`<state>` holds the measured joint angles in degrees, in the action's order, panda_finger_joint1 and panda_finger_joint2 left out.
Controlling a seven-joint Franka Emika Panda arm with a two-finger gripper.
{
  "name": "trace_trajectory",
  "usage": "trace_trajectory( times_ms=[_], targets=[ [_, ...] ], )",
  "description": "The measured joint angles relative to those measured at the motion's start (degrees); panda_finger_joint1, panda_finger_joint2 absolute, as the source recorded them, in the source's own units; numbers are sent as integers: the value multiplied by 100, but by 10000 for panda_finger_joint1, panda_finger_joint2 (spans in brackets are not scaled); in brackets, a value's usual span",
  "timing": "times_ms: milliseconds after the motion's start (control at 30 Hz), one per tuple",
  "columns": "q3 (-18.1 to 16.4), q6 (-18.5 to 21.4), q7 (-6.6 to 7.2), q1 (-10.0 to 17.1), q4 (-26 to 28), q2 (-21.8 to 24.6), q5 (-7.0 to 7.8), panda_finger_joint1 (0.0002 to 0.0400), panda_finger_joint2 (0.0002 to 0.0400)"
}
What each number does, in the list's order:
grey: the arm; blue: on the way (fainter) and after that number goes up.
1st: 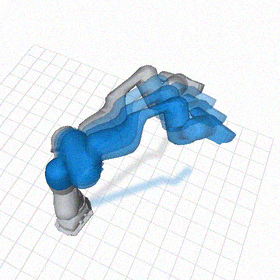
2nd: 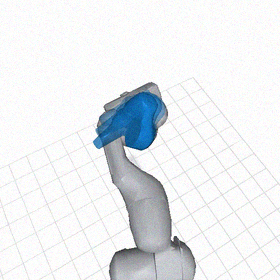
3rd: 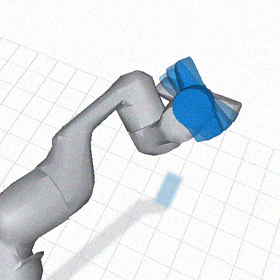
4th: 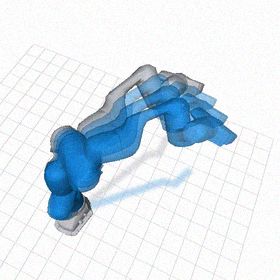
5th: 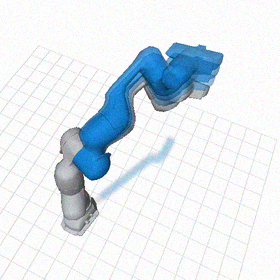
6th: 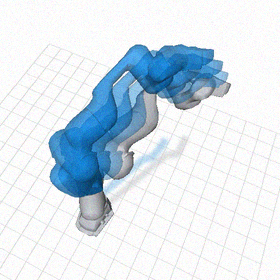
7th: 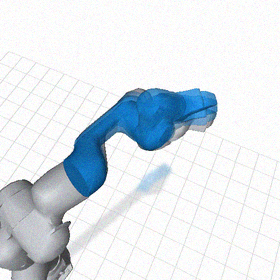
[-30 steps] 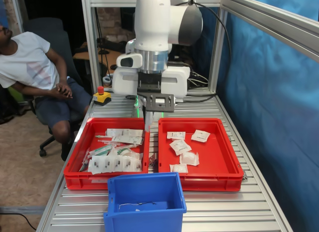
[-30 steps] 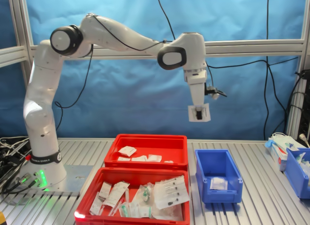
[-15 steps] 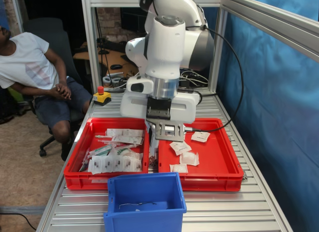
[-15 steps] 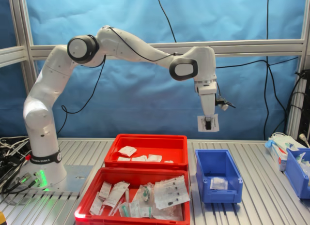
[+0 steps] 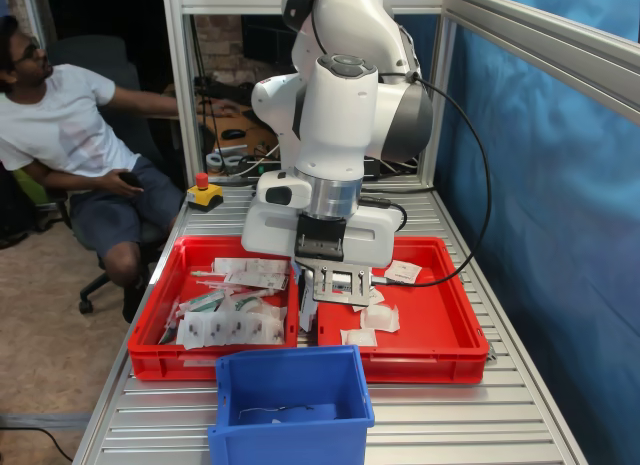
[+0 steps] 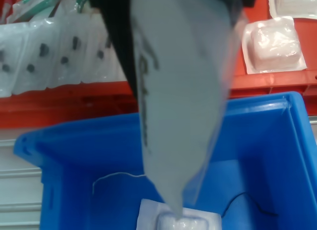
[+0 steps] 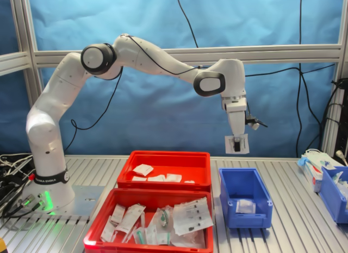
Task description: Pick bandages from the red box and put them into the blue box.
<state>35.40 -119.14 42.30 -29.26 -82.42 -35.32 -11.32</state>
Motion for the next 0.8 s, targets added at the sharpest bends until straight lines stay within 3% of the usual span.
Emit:
trace_trajectory(
  times_ms=[367,400,533,567,700,733,800],
  targets=[
    [2,-14,-80,13,75,-3,-3,74,74],
    [3,-14,-83,13,80,-3,-4,121,121],
    [10,-17,-93,15,97,-3,-4,121,121],
    [11,-17,-94,15,99,-3,-4,171,171],
    [15,-17,-101,16,106,-3,-4,171,171],
    [16,-17,-102,16,107,-3,-4,222,222],
    [19,-17,-105,16,111,-3,-4,222,222]
  ],
)
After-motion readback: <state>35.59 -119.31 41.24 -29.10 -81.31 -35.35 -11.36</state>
